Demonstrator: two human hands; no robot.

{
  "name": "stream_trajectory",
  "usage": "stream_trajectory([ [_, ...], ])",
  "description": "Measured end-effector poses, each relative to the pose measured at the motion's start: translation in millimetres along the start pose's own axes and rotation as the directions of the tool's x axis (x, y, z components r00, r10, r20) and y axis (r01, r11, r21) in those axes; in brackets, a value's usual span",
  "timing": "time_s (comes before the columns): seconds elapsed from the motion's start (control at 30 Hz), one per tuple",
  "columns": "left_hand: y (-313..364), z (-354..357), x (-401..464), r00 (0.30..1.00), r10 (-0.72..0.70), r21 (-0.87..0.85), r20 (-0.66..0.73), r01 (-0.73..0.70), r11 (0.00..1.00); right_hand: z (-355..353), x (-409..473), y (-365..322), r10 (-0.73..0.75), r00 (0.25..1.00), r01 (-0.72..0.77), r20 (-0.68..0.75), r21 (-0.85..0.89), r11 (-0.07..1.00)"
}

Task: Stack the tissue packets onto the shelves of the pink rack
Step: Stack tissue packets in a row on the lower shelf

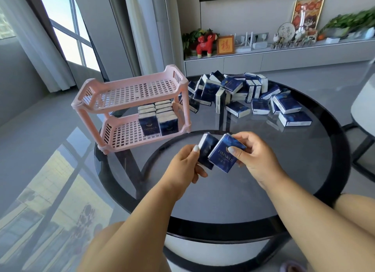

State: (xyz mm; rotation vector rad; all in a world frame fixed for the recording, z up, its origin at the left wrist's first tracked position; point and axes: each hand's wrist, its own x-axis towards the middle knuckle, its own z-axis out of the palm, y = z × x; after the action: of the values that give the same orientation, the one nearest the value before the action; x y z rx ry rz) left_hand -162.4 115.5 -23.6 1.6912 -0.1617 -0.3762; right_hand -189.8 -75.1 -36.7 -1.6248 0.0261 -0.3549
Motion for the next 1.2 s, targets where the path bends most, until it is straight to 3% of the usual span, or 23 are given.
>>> stream_trajectory([
  [0.17, 9.6, 5.9, -2.8, 0.996, 0.009, 0.161, 0.085, -0.022, 0.987, 1.5, 1.8, 3.1, -0.025, 1.0, 0.025, 0.009, -0.024, 0.999],
  [0.3, 10.2, 13.8, -2.1, 0.998, 0.065, 0.245, 0.013, -0.066, 0.967, 5.5, -1.3, 2.8, -0.082, 0.996, 0.083, -0.025, 0.011, 0.997],
  [0.4, 4.9, 12.9, 0.5, 0.996, 0.092, 0.112, 0.0, -0.091, 0.989, 6.2, -2.3, 2.7, -0.123, 0.989, 0.115, -0.078, -0.104, 0.988],
  [0.47, 1.1, 11.1, 2.2, 0.992, 0.123, 0.012, 0.012, -0.123, 0.992, 6.5, -4.6, 1.1, -0.125, 0.992, 0.126, 0.019, -0.185, 0.975],
  [0.53, -1.7, 9.6, 3.5, 0.983, 0.182, 0.156, -0.006, -0.179, 0.972, 8.7, -7.4, -0.4, -0.135, 0.977, 0.172, 0.165, -0.239, 0.956],
  [0.63, 0.6, 5.8, 1.6, 0.961, 0.269, 0.491, -0.06, -0.206, 0.846, 10.1, -8.0, 4.0, -0.132, 0.945, 0.254, 0.299, -0.419, 0.872],
  [0.77, 4.2, -3.5, -1.8, 0.952, 0.295, 0.475, -0.083, -0.222, 0.851, 13.2, -8.3, 4.1, -0.108, 0.932, 0.275, 0.346, -0.479, 0.834],
  [1.0, 19.3, -56.1, -3.5, 0.896, 0.272, 0.348, -0.351, -0.145, 0.926, 10.8, -10.0, 3.7, -0.021, 0.967, 0.147, 0.252, -0.494, 0.857],
  [1.1, 28.4, -86.7, 1.1, 0.825, 0.293, 0.382, -0.482, -0.104, 0.919, 11.7, -10.5, 2.0, -0.021, 0.973, 0.134, 0.23, -0.491, 0.861],
  [1.2, 32.2, -110.8, 16.3, 0.787, 0.323, 0.454, -0.525, -0.062, 0.889, 11.7, -10.0, 1.6, -0.018, 0.974, 0.132, 0.224, -0.503, 0.854],
])
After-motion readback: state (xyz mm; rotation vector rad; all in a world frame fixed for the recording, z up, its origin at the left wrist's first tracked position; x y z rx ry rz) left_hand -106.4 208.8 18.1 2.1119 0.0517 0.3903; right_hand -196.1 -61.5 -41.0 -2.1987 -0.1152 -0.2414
